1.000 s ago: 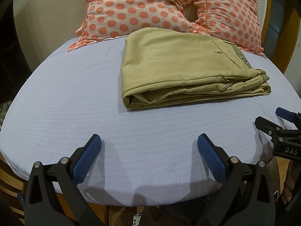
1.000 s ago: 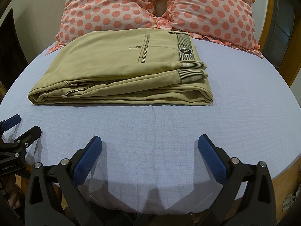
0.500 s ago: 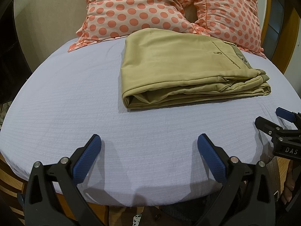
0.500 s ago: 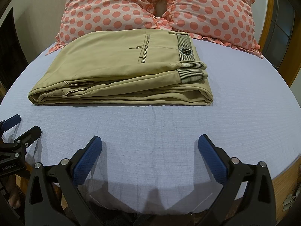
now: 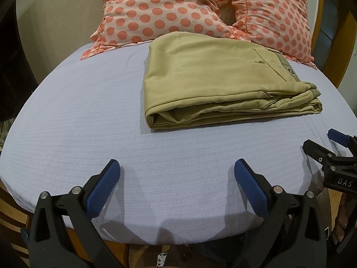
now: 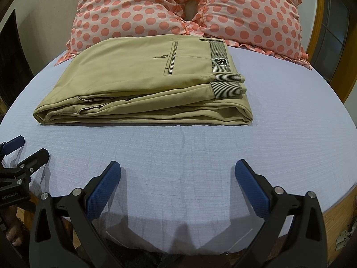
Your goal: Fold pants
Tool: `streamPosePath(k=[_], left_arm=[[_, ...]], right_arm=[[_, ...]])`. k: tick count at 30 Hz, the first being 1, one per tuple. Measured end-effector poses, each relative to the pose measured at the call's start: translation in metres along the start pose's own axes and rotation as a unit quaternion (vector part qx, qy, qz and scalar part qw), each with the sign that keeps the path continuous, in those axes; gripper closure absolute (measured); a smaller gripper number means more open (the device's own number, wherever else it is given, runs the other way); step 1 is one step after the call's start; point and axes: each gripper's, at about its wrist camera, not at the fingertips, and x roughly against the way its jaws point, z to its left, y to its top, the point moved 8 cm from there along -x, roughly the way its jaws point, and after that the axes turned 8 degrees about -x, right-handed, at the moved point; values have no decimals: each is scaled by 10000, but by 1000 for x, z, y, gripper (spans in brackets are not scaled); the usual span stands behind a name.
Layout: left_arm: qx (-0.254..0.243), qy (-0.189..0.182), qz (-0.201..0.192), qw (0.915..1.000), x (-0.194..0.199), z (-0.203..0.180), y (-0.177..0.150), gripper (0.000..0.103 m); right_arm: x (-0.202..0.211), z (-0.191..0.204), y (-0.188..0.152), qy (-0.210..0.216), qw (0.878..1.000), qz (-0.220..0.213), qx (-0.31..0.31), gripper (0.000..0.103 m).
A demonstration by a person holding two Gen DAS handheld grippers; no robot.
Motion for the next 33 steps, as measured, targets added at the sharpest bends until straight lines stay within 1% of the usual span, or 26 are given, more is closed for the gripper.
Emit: streamPosePath(k=[33], left_arm=[[-3, -5, 91, 10000, -3, 0, 0, 2]], right_arm=[[-1, 1, 0, -10, 10000, -19, -16, 1]])
